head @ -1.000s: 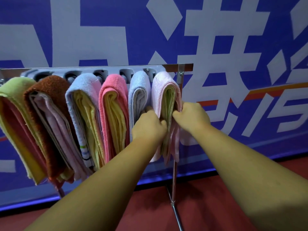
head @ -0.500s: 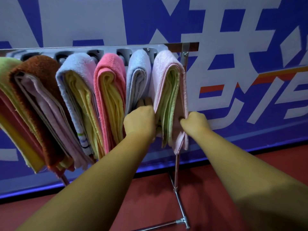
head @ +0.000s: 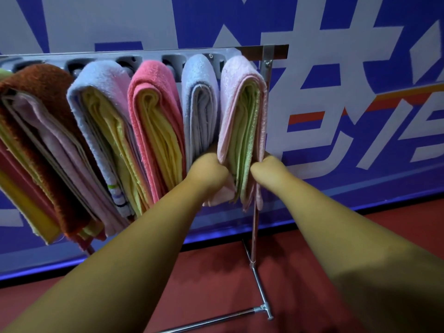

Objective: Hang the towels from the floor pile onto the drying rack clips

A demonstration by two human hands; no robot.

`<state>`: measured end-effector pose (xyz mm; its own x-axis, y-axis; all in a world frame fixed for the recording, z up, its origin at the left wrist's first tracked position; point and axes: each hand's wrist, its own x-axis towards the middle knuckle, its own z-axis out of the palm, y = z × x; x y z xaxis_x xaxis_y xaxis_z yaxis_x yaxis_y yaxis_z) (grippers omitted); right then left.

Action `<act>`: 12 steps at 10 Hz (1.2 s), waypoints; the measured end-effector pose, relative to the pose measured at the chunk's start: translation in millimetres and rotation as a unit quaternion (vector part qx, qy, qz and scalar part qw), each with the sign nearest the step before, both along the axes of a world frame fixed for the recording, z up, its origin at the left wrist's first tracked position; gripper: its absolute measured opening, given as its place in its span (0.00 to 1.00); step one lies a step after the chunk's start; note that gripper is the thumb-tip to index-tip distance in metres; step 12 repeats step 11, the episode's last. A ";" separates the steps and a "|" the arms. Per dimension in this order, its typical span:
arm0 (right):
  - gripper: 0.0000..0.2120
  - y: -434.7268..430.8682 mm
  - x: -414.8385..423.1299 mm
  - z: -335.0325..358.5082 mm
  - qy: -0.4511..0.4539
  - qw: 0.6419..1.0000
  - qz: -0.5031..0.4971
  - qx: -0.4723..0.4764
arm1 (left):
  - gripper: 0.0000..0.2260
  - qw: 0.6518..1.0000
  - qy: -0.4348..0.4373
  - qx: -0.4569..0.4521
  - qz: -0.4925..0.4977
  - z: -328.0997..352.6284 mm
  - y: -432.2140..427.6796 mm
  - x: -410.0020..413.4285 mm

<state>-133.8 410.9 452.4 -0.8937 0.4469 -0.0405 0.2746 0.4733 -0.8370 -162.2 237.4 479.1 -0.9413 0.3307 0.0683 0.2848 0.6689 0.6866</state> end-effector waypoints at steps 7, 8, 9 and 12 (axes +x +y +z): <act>0.25 20.7 -19.2 -46.8 -0.037 0.986 -0.002 -0.163 | 0.06 0.998 -0.002 -0.028 -0.049 -42.8 9.5 -4.2; 0.22 -0.9 8.9 -27.0 -0.078 0.988 0.014 -0.133 | 0.11 0.996 0.007 -0.073 -0.050 -58.1 8.6 -3.7; 0.24 -8.3 30.5 -22.0 -0.150 0.983 0.049 -0.093 | 0.14 0.997 0.010 -0.067 -0.049 -70.3 3.1 -2.4; 0.11 -13.3 63.1 -21.4 -0.159 0.987 0.033 -0.015 | 0.15 0.981 -0.100 -0.155 -0.055 -61.9 -9.2 22.9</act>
